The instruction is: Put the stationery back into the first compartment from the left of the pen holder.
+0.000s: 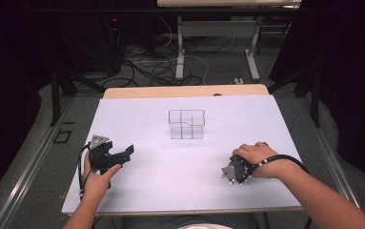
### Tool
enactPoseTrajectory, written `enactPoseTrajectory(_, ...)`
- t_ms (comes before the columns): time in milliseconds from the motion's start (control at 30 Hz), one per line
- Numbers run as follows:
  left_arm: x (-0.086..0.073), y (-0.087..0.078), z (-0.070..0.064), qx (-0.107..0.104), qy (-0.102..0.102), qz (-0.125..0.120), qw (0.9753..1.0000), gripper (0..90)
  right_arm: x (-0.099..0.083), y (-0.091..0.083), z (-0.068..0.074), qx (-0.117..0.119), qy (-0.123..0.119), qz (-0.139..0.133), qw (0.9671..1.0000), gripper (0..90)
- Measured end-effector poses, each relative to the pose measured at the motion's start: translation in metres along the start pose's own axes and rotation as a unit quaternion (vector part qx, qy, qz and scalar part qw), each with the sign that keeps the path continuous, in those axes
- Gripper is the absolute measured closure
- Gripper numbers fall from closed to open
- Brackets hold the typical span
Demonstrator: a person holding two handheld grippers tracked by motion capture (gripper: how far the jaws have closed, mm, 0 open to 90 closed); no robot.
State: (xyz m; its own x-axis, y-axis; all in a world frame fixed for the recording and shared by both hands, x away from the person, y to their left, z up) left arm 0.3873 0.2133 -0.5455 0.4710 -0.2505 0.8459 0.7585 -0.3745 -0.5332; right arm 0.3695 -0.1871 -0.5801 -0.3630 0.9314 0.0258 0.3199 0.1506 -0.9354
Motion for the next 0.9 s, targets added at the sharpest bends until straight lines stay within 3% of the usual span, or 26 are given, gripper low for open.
enactPoseTrajectory(100,0.000,0.000,0.000,0.000,0.000,0.000,1.0000,9.6,0.001,-0.001,-0.003,-0.014,0.008,-0.005,0.9999,79.5)
enactPoseTrajectory(133,0.000,0.000,0.000,0.000,0.000,0.000,1.0000,9.7,0.003,-0.002,-0.006,-0.035,0.019,-0.017,0.9991,79.5)
enactPoseTrajectory(167,0.000,0.000,0.000,0.000,0.000,0.000,1.0000,9.7,0.003,-0.003,-0.007,-0.042,0.023,-0.012,0.9988,79.5)
enactPoseTrajectory(233,0.000,0.000,0.000,0.000,0.000,0.001,1.0000,9.7,0.003,-0.004,-0.009,-0.042,0.029,-0.012,0.9986,79.5)
enactPoseTrajectory(267,0.000,0.000,0.000,0.000,0.000,0.001,1.0000,9.7,0.005,-0.003,-0.010,-0.062,0.037,-0.026,0.9971,79.5)
enactPoseTrajectory(367,0.000,0.000,0.000,0.000,0.001,0.000,1.0000,9.7,0.007,-0.008,-0.016,-0.065,0.066,-0.030,0.9952,79.5)
enactPoseTrajectory(400,0.000,0.000,0.000,0.000,0.001,0.001,1.0000,9.7,0.007,-0.008,-0.016,-0.065,0.066,-0.030,0.9952,79.5)
enactPoseTrajectory(533,0.000,0.000,0.000,0.000,0.001,0.001,1.0000,9.7,0.010,-0.013,-0.023,-0.091,0.084,-0.045,0.9913,79.5)
enactPoseTrajectory(567,0.000,0.000,0.000,0.000,0.001,0.001,1.0000,9.7,0.013,-0.014,-0.026,-0.107,0.100,-0.057,0.9876,79.5)
enactPoseTrajectory(600,0.000,0.000,0.000,0.000,0.001,0.001,1.0000,9.7,0.013,-0.014,-0.026,-0.107,0.100,-0.057,0.9876,79.5)
enactPoseTrajectory(733,0.000,0.000,0.000,0.000,0.001,0.000,1.0000,9.7,0.018,-0.018,-0.036,-0.136,0.113,-0.073,0.9815,79.5)
enactPoseTrajectory(800,0.000,0.000,0.000,0.000,0.001,0.000,1.0000,9.7,0.021,-0.022,-0.044,-0.164,0.132,-0.090,0.9736,79.5)
enactPoseTrajectory(867,0.000,0.000,0.000,0.000,0.001,0.001,1.0000,9.7,0.022,-0.024,-0.049,-0.171,0.124,-0.093,0.9731,79.5)
enactPoseTrajectory(900,0.000,0.000,0.001,0.000,0.001,0.001,1.0000,9.7,0.023,-0.025,-0.050,-0.181,0.136,-0.095,0.9694,79.5)
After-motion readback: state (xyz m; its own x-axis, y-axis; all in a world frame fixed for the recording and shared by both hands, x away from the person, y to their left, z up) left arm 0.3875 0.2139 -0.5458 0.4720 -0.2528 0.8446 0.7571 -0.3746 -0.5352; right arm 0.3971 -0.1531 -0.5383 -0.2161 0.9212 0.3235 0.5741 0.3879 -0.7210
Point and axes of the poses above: each handheld gripper's, and its own axes: y roughly forward along the jaws, x roughly out of its top, z roughly to its left, the point moved 6 cm from there along y, roughly forward along the jaws, and after that the axes turned 14 degrees about y, right-handed, at the moved point
